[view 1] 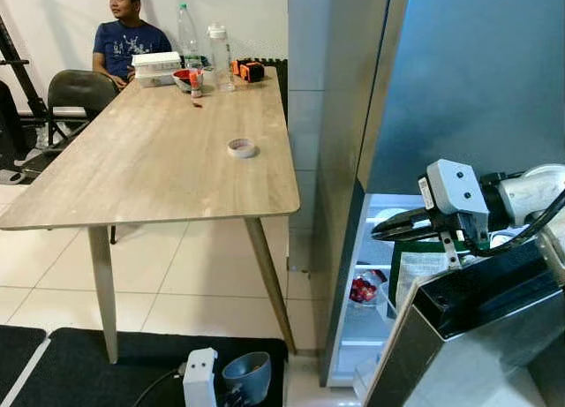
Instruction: Restocking fridge
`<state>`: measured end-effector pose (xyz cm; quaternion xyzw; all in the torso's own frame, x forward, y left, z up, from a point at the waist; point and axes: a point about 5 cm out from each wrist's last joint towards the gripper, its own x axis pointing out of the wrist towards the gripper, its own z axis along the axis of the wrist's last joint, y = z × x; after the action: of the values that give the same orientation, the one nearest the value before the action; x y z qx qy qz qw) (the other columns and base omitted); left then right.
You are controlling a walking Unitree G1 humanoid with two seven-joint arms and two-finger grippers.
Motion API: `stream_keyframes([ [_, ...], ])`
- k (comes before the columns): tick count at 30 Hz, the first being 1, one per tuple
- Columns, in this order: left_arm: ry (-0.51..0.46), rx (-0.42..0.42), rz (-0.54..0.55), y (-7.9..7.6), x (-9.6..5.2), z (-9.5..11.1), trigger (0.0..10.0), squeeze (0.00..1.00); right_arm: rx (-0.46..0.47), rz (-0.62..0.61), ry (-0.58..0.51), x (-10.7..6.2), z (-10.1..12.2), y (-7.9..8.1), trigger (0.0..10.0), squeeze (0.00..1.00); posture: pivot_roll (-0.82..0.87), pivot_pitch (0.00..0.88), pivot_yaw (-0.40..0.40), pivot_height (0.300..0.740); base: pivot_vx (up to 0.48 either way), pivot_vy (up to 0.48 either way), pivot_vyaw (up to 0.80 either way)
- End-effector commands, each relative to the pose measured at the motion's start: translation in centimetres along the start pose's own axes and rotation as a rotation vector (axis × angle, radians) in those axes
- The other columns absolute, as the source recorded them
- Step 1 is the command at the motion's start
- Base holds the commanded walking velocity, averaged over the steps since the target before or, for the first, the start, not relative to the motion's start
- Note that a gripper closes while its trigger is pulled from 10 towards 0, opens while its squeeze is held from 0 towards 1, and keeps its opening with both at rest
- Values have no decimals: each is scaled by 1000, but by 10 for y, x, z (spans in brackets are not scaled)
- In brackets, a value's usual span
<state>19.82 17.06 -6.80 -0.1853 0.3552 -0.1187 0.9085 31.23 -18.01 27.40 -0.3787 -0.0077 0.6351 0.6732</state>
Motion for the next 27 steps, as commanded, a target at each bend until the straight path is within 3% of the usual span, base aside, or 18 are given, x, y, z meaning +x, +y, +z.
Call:
stream_keyframes([
  [1,20,6,3,0,0,-3,10000,0,-20,-12,-4,-7,6,-3,10000,0,-102,0,-6,740,-240,0,0],
  [12,24,10,-4,-2,1,-3,10000,0,-30,-38,2,-13,10,-5,10000,0,-102,0,-7,740,-259,0,0],
  [14,25,11,-6,-2,1,-3,10000,0,-28,-23,43,-15,6,-3,10000,0,-104,0,-7,740,-270,0,0],
  [16,25,11,-7,-3,1,-3,10000,0,-13,-13,218,-21,-13,-1,10000,0,-104,0,-7,740,-279,0,0],
  [17,25,11,-7,-3,1,-3,10000,0,-13,-13,218,-21,-13,-1,10000,0,-104,0,-7,740,-277,0,0],
  [19,24,11,-8,-3,1,-3,10000,0,1,-35,342,-29,-28,-4,10000,0,-104,0,-7,740,-276,0,0],
  [27,24,8,-10,-4,1,-4,10000,0,1,-50,363,-32,-29,-5,10000,0,-104,0,-11,740,-277,0,0],
])
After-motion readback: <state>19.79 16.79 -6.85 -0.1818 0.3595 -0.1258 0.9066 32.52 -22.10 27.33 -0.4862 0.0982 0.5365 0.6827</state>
